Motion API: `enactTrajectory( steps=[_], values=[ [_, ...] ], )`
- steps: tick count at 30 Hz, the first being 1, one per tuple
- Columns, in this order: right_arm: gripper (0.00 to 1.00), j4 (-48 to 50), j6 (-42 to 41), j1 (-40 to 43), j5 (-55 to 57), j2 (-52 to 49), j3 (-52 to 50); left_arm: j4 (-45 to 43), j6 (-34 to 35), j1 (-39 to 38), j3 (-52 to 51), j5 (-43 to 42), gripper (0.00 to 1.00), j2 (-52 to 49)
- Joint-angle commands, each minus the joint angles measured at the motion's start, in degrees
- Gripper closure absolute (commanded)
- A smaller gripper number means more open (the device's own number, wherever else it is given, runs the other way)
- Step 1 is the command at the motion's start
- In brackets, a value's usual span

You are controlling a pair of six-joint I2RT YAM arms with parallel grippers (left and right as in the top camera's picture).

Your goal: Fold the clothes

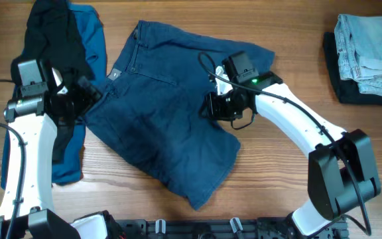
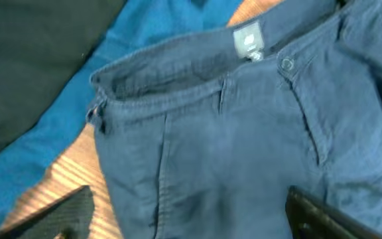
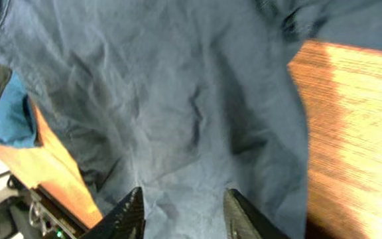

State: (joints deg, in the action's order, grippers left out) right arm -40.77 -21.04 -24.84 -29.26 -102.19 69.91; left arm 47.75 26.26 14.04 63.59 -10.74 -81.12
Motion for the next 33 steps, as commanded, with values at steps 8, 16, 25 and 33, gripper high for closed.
enactTrajectory(
  steps=[8, 16, 25, 33],
  values=[
    [0.96, -1.31, 2.60, -5.33, 4.96, 1.25, -1.18, -4.83, -0.50, 0.33, 0.02, 1.01, 0.00, 0.72],
    [0.94, 0.35, -2.38, -6.45, 12.68, 1.01, -10.91, -9.66, -0.28, 0.33, 0.02, -2.27, 0.00, 0.72],
    [0.91, 12.48, -9.20, -6.32, 26.18, 0.39, -17.81, -9.18, -0.31, 0.33, 0.02, -2.27, 0.00, 0.72],
    [0.93, 18.29, -9.97, -0.79, 35.28, -0.59, -17.86, -7.23, -0.31, 0.33, 0.02, -2.27, 0.00, 0.72]
  ],
)
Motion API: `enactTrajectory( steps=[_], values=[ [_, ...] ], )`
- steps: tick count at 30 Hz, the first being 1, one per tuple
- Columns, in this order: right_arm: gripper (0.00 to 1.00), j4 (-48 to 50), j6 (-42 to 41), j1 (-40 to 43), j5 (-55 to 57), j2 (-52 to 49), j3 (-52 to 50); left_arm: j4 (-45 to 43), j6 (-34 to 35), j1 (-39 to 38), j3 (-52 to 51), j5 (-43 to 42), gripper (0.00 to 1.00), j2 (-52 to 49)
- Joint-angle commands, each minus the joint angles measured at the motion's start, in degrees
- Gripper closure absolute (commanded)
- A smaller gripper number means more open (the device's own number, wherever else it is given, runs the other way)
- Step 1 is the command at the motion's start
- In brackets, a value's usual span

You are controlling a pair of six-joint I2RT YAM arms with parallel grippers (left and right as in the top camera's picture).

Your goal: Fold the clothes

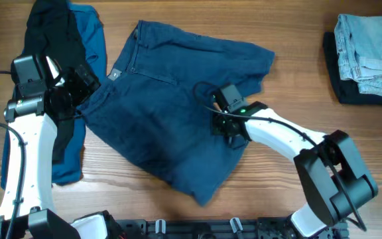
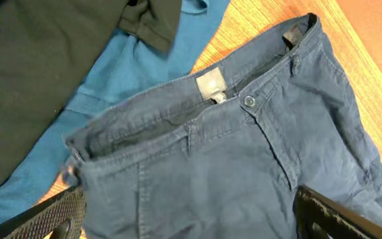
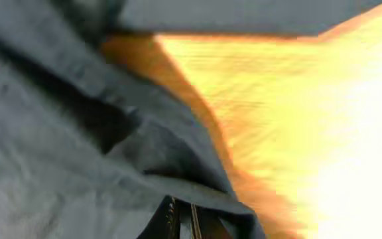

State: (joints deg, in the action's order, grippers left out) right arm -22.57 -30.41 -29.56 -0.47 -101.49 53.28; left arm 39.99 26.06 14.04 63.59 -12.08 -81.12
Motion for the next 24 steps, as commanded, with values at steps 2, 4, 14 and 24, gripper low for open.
enactTrajectory(
  steps=[2, 4, 14, 24],
  values=[
    [0.94, 0.50, 1.22, 6.64, 5.49, -2.54, -1.22, 0.59, -0.11, 0.33, 0.02, -0.94, 0.00, 0.72],
    [0.96, 2.36, 4.37, 10.58, 1.53, -4.79, -1.22, 0.57, -0.11, 0.33, 0.02, -0.94, 0.00, 0.72],
    [0.90, 4.22, 10.91, 20.39, -10.05, -7.04, 9.44, 1.49, -0.13, 0.33, 0.02, -0.98, 0.00, 0.72],
    [0.96, -19.50, 11.82, 20.96, -12.72, -2.64, 28.15, 6.32, -8.20, 0.35, 1.16, -5.01, 0.01, 2.84]
  ],
)
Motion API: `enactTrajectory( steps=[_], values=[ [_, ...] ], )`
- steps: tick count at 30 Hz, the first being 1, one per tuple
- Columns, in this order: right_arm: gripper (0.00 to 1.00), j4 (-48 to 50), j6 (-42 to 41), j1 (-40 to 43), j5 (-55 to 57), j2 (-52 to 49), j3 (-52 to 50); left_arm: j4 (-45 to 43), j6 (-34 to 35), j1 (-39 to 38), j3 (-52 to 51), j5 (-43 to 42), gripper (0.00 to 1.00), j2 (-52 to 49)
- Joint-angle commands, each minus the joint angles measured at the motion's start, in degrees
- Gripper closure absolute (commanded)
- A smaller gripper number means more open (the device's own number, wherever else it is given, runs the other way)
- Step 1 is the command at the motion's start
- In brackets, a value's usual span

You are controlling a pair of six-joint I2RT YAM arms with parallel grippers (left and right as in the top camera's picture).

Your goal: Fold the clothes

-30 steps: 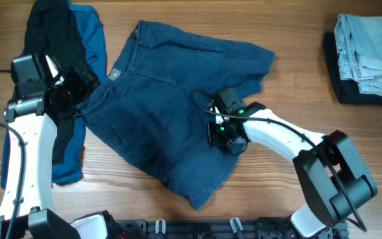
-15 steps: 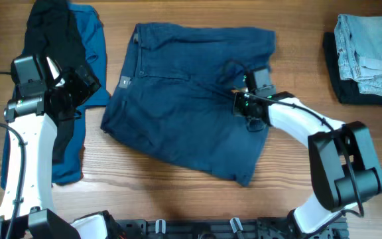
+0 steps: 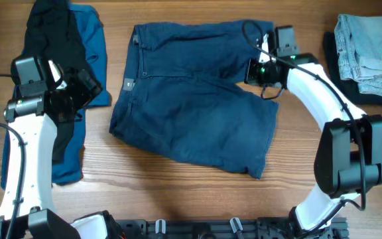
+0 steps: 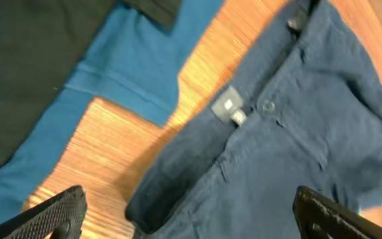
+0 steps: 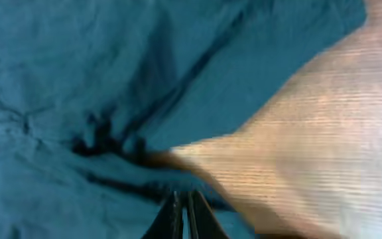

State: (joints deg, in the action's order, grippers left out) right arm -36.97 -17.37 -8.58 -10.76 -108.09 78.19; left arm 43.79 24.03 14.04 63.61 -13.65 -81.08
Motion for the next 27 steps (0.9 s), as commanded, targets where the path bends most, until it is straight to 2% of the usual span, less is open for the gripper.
enactTrajectory(
  steps=[1, 3, 4, 5, 6, 7, 8, 10, 12, 15, 18, 21, 24, 27],
  values=[
    [0.96, -6.21, -1.22, -0.02, -2.97, 5.42, 3.34, 3.65, -6.80, 0.33, 1.57, -3.23, 0.01, 3.54],
    [0.93, -9.49, -0.94, -0.02, -4.61, 10.93, 3.34, 7.17, -7.39, 0.33, 2.51, -3.17, 0.00, 6.29],
    [0.86, -11.41, -0.66, -0.02, -5.35, 13.75, 3.34, 8.44, -7.39, 0.33, 2.56, -3.17, 0.00, 7.54],
    [0.73, -13.68, -0.63, -0.02, -5.64, 16.31, 3.34, 9.81, -7.69, 0.33, 2.56, -3.17, 0.00, 8.68],
    [0.48, -17.38, -0.61, -0.02, -5.64, 19.80, 3.32, 11.91, -8.96, 0.33, 2.56, -3.21, 0.00, 9.92],
    [0.36, -20.24, -0.59, -0.11, -5.84, 22.27, 3.15, 14.01, -9.97, 0.33, 2.56, -3.04, 0.00, 10.64],
    [0.30, -21.88, -0.63, -0.28, -5.86, 23.61, 2.89, 15.54, -10.67, 0.33, 2.56, -2.99, 0.00, 10.86],
    [0.24, -26.10, -0.61, -1.03, -5.86, 26.49, 2.01, 18.16, -12.39, 0.31, 2.40, -3.02, 0.00, 10.86],
    [0.24, -30.10, -0.63, -1.81, -7.82, 28.28, 0.46, 18.78, -15.72, 0.17, 1.42, -3.06, 0.00, 10.45],
    [0.24, -29.27, -1.09, -3.45, -14.05, 30.10, -4.96, 17.97, -15.98, -0.79, 1.09, -3.02, 0.01, 8.79],
    [0.26, -25.16, -6.60, -5.81, -14.12, 31.56, -15.32, 18.08, -15.98, -2.49, 1.09, -3.02, 0.01, 5.33],
    [0.33, -21.29, -13.79, -7.72, -10.78, 33.68, -25.38, 18.05, -15.89, -5.51, 1.09, -2.56, 0.03, 0.37],
    [0.33, -21.00, -20.24, -9.66, -4.74, 37.59, -29.81, 18.84, -10.01, -8.72, 1.09, 1.53, 0.07, -4.11],
    [0.29, -21.07, -25.00, -11.30, -0.09, 41.55, -32.98, 19.15, -5.25, -10.64, 1.07, 5.14, 0.09, -7.78]
  ],
)
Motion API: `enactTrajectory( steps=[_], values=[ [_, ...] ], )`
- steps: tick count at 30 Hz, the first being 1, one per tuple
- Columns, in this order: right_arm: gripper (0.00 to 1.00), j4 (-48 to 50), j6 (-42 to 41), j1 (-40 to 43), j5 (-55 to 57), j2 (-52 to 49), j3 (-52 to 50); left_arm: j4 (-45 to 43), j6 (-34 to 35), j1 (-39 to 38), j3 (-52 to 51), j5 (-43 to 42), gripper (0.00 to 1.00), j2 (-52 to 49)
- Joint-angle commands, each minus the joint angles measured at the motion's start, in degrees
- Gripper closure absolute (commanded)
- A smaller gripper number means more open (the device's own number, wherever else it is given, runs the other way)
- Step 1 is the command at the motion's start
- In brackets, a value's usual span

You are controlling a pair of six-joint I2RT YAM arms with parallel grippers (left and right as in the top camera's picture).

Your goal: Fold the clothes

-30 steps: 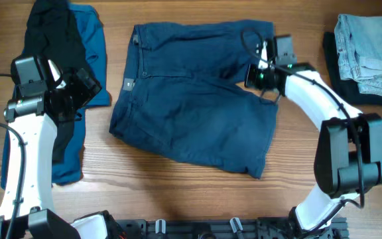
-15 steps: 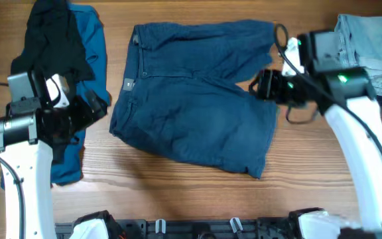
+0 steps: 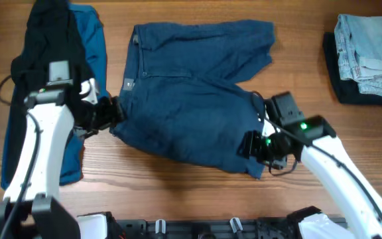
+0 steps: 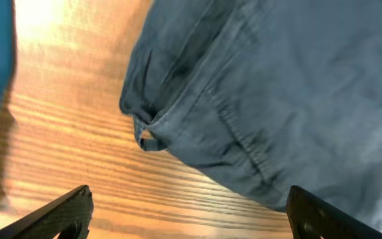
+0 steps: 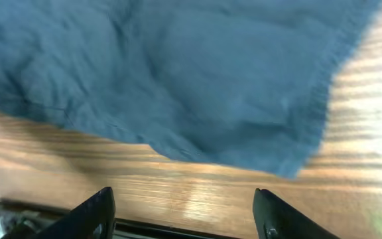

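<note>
Dark blue shorts (image 3: 191, 99) lie spread flat on the wooden table, waistband to the left and legs to the right. My left gripper (image 3: 111, 111) hangs open at the near corner of the waistband (image 4: 141, 129); its fingers (image 4: 68, 211) straddle bare wood below the cloth. My right gripper (image 3: 252, 147) is open just over the near right hem corner (image 5: 297, 166). Only table shows between its fingertips (image 5: 91, 212). Neither gripper holds anything.
A black garment (image 3: 52, 36) lies on a bright blue one (image 3: 93, 33) at the far left, running down past my left arm. Folded light denim (image 3: 369, 43) sits on a dark folded piece at the far right. A black rail (image 3: 197, 229) runs along the table's front edge.
My right gripper let go of the shorts' far right leg and now stands open at the near right hem corner. The left gripper moved from beside the pile to the waistband's near corner.
The shorts first lay slanted and rumpled, my right gripper open over their middle. Then it was shut on the leg's edge. Then the shorts lay squared up, the gripper still shut at the far right. Now both grippers are open along the near edge.
</note>
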State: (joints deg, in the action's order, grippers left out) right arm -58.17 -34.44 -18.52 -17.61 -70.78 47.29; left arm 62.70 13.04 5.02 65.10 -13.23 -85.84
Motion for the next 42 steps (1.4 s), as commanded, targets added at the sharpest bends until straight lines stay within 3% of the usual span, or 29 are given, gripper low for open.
enactTrajectory(
  steps=[1, 8, 12, 15, 25, 31, 34, 38, 41, 42],
  values=[
    [0.27, 0.20, -9.53, -1.51, 8.79, 4.87, -3.61, 0.15, 6.21, -1.99, -0.44, 5.53, 0.10, -4.04],
    [0.25, 7.85, -13.33, -1.51, 10.21, 4.09, -14.51, -4.28, 7.43, -2.01, -3.34, 9.29, 0.11, -5.79],
    [0.25, 8.90, -13.18, -1.51, 10.71, 4.09, -14.75, -7.04, 7.39, -2.01, -5.40, 9.27, 0.12, -5.79],
    [0.25, 10.95, -13.18, -1.51, 10.78, 4.07, -15.02, -12.28, 6.71, -2.03, -8.46, 9.46, 0.05, -5.79],
    [0.29, 15.17, -13.64, -1.51, 10.47, 0.13, -15.06, -19.52, 6.73, -2.14, -12.63, 8.61, 0.09, -5.81],
    [0.36, 17.55, -13.57, -1.51, 7.45, -3.19, -15.06, -21.59, 6.78, -2.29, -13.92, 8.59, 0.22, -5.86],
    [0.40, 18.32, -13.53, -1.51, 6.12, -4.63, -15.06, -21.62, 6.95, -2.29, -14.34, 8.55, 0.43, -5.86],
    [0.45, 18.32, -13.33, -1.55, 4.68, -5.40, -15.06, -21.62, 6.97, -2.29, -14.49, 8.35, 0.55, -5.90],
    [0.70, 18.58, -13.33, -1.55, 4.66, -5.40, -15.06, -22.10, 6.95, -2.29, -14.49, 7.93, 0.74, -5.90],
    [0.82, 18.62, -13.33, -1.55, 4.66, -5.40, -15.06, -22.45, 6.95, -2.29, -14.49, 7.91, 0.85, -5.90]
  ],
)
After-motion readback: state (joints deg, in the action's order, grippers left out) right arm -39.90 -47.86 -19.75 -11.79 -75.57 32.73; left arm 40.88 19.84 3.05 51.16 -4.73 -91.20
